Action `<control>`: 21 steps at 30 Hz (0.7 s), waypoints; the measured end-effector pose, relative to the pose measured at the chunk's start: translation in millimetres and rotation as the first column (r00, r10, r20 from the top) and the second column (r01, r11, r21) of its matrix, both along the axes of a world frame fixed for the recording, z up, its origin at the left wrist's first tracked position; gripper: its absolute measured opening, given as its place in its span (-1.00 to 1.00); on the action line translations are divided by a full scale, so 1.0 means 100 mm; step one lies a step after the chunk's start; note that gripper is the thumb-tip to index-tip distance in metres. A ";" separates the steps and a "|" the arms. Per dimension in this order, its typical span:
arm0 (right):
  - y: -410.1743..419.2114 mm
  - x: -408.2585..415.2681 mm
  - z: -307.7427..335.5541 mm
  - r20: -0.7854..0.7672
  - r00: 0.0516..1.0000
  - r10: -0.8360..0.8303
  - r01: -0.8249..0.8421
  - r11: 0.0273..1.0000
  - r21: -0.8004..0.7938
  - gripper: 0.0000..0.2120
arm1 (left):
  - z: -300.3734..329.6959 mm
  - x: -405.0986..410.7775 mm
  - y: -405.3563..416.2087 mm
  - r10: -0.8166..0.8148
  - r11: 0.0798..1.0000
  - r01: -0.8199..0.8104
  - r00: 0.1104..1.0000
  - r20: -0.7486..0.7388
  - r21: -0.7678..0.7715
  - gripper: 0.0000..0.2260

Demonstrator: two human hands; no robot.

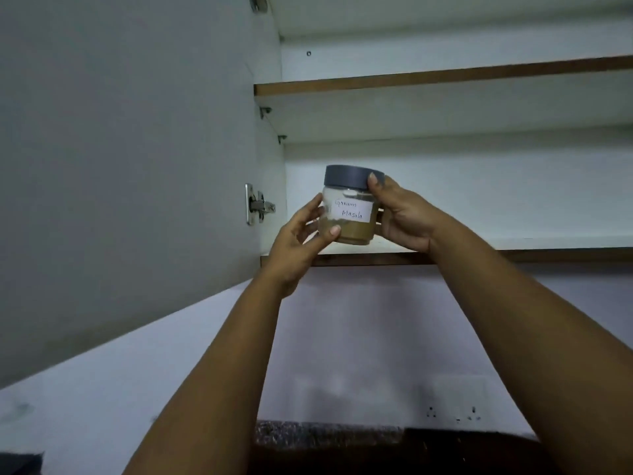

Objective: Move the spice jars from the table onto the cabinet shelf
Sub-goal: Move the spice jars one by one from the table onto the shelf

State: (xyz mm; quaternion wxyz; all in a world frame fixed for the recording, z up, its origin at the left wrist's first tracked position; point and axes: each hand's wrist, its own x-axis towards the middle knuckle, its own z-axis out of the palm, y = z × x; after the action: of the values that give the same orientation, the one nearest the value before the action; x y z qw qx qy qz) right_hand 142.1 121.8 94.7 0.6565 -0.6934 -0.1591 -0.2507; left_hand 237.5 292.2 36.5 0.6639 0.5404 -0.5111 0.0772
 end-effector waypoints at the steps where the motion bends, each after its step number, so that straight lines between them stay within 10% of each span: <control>1: -0.02 0.07 0.01 -0.035 0.999 -0.025 0.024 1.000 -0.019 -0.44 | -0.01 0.06 -0.01 0.145 0.989 -0.147 0.987 0.063 0.029 -0.49; 4: -0.10 0.26 0.00 -0.138 0.963 -0.232 0.201 0.958 -0.206 -0.40 | -0.27 0.23 -0.04 0.659 0.725 -0.687 0.666 0.349 -0.057 -0.71; 8: -0.16 0.54 0.05 -0.198 0.924 -0.326 0.256 0.915 -0.311 -0.30 | -0.65 0.43 -0.11 0.804 0.502 -0.804 0.296 0.516 -0.319 -0.79; 21: 0.15 1.37 0.16 -0.347 0.918 -0.192 0.082 0.948 -0.307 -0.33 | -0.70 0.52 -0.19 0.812 0.513 -0.795 0.327 0.483 -0.323 -0.75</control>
State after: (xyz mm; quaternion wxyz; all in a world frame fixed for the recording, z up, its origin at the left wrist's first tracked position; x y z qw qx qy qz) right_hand 278.8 136.6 111.1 0.5481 -0.8253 -0.0166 -0.1348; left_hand 289.1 273.5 -33.2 0.3542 0.6598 -0.3511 0.5620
